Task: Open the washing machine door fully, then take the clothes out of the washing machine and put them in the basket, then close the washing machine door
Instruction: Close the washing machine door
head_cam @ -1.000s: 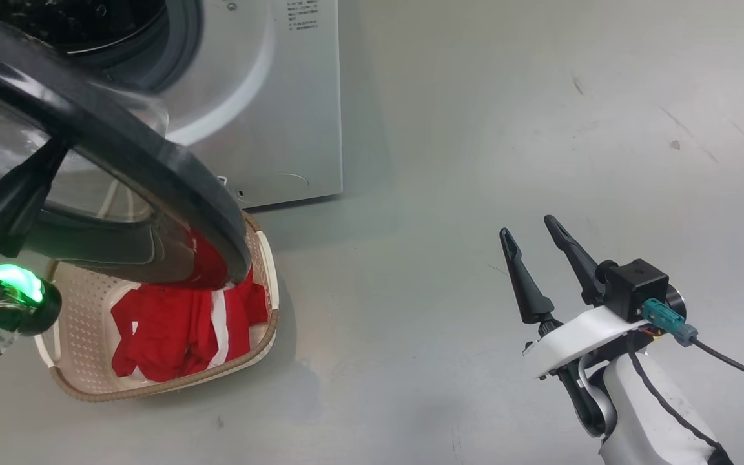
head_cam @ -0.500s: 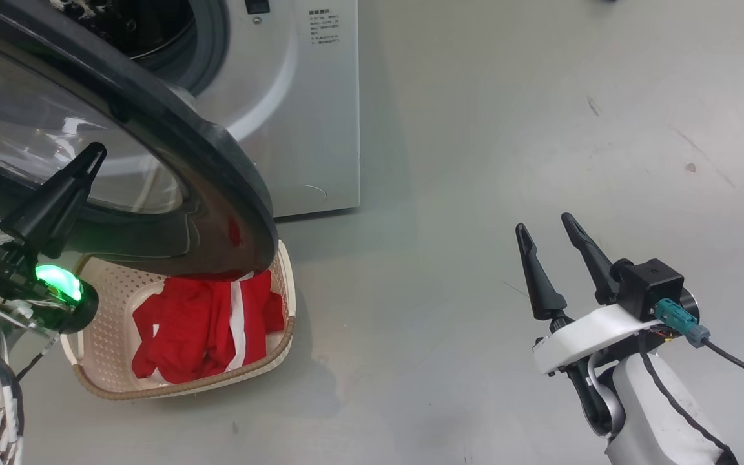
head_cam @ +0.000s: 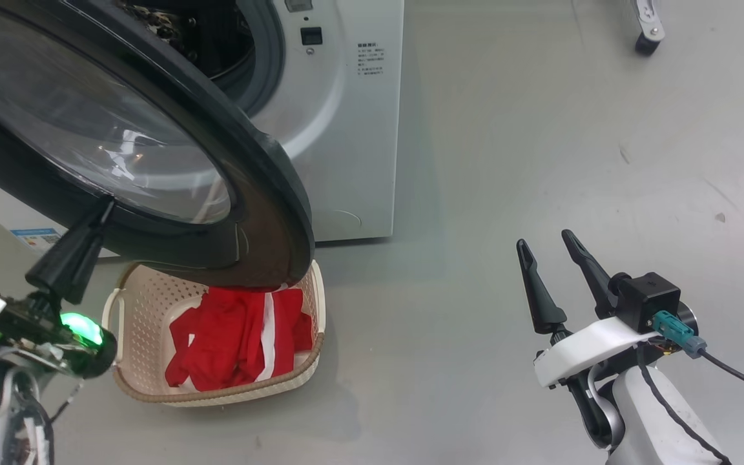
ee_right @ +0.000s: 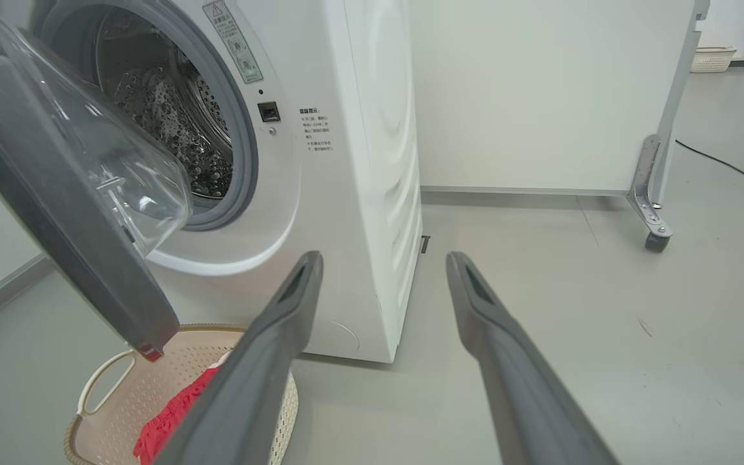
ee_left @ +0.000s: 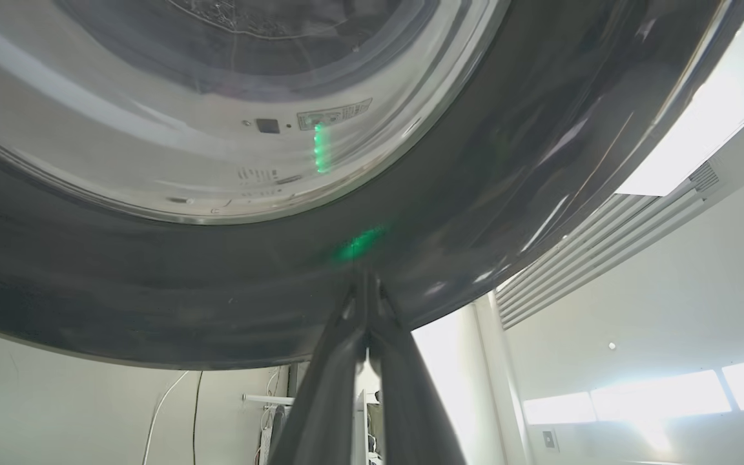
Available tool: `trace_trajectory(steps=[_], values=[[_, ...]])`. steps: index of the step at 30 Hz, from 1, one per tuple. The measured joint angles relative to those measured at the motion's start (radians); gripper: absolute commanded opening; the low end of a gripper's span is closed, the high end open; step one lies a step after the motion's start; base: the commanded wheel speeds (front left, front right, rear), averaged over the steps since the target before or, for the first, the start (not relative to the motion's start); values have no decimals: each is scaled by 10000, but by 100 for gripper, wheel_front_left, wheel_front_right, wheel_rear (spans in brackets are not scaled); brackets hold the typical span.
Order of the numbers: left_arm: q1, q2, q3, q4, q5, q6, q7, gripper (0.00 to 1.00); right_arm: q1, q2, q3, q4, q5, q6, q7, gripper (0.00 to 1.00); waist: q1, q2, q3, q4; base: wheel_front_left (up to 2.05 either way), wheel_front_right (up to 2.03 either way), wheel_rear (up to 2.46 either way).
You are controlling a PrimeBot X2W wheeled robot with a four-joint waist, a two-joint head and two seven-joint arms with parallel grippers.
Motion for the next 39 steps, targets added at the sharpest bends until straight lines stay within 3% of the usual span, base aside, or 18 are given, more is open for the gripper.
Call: trace_trajectory(steps=[4, 5, 7, 9, 14, 21, 39], values=[[320, -240, 157, 54, 180, -92, -288, 4, 12, 2, 0, 35, 0, 0, 0, 100, 0, 0, -240, 119, 0, 0, 0], [394, -276, 267, 69, 336, -125, -393, 15, 21, 4, 0, 40, 0, 0, 0, 100, 0, 0, -301, 144, 0, 0, 0], [523, -345, 483, 150, 587, -163, -777, 44, 81, 8, -6, 46, 2, 0, 0, 100, 0, 0, -418, 187, 0, 0, 0], [630, -374, 635, 221, 782, -165, -1068, 100, 215, 10, -29, 52, 2, 0, 0, 100, 0, 0, -520, 233, 0, 0, 0], [793, -431, 918, 213, 1423, -167, -1755, 100, 331, 13, -23, 48, 2, 2, 0, 100, 0, 0, -662, 357, 0, 0, 0], [949, -311, 1218, -957, 3342, -167, -2729, 100, 331, 19, 23, -35, 2, 2, 0, 100, 0, 0, -651, 383, 0, 0, 0], [2087, 368, -391, -2506, 8069, -167, -5423, 100, 331, 23, -10, -121, -17, 12, 0, 100, 0, 0, -657, 376, 0, 0, 0]])
